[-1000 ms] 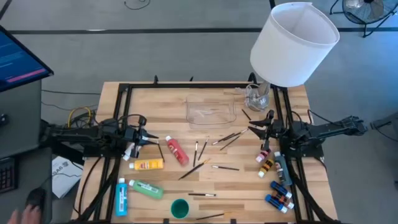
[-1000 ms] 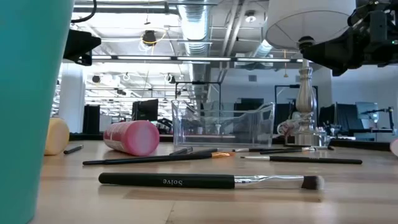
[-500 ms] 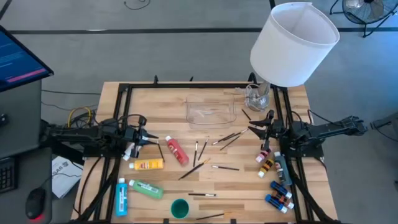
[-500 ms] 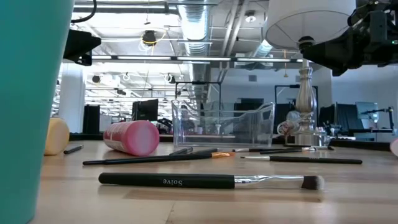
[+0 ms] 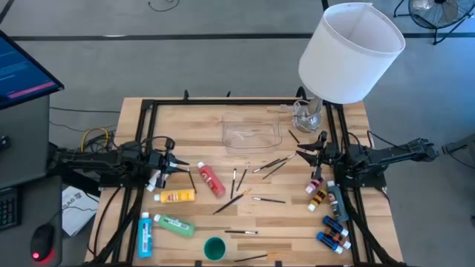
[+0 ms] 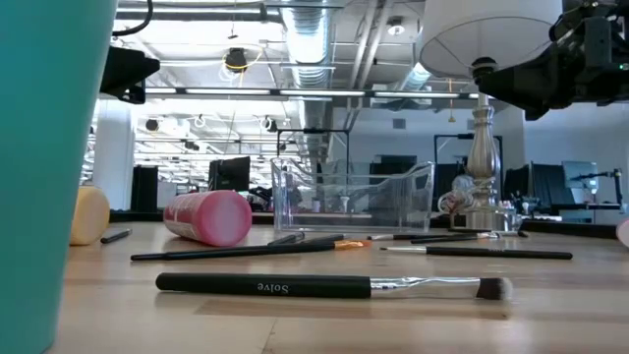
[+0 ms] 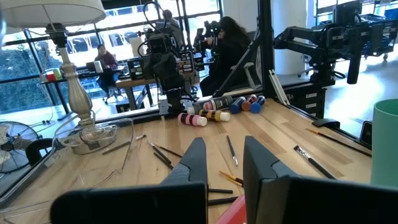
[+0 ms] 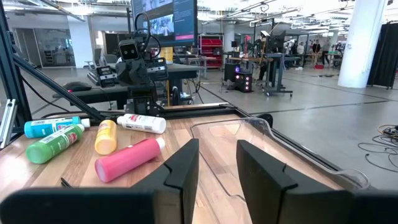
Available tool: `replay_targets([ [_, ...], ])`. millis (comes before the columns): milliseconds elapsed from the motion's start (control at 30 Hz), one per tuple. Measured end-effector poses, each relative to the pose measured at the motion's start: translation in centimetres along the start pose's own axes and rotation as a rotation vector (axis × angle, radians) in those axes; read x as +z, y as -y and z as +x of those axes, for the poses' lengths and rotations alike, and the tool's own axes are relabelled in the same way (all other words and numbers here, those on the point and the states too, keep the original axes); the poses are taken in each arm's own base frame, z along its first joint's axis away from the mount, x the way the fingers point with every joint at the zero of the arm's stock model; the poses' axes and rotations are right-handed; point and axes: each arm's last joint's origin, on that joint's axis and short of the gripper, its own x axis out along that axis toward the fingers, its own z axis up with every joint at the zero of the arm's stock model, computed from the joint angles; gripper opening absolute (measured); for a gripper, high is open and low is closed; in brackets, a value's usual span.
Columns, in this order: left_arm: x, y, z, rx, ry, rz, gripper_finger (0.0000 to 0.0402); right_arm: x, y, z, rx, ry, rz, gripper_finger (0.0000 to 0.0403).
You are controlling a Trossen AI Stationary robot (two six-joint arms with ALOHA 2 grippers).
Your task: Pick & Place Paint Supplies
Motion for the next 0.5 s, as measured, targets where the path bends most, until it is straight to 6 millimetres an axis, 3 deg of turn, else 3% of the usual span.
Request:
replay_targets([
  [367, 0.0, 0.0, 0.0, 0.000, 0.003, 0.001, 0.0008, 0.0, 0.0, 0.0, 0.000, 0.000, 0.000, 0.0102],
  [500, 1.1, -0.2, -0.1, 0.031, 0.109, 0.015, 0.0008, 0.0, 0.0, 0.0, 0.000, 0.000, 0.000, 0.0102],
])
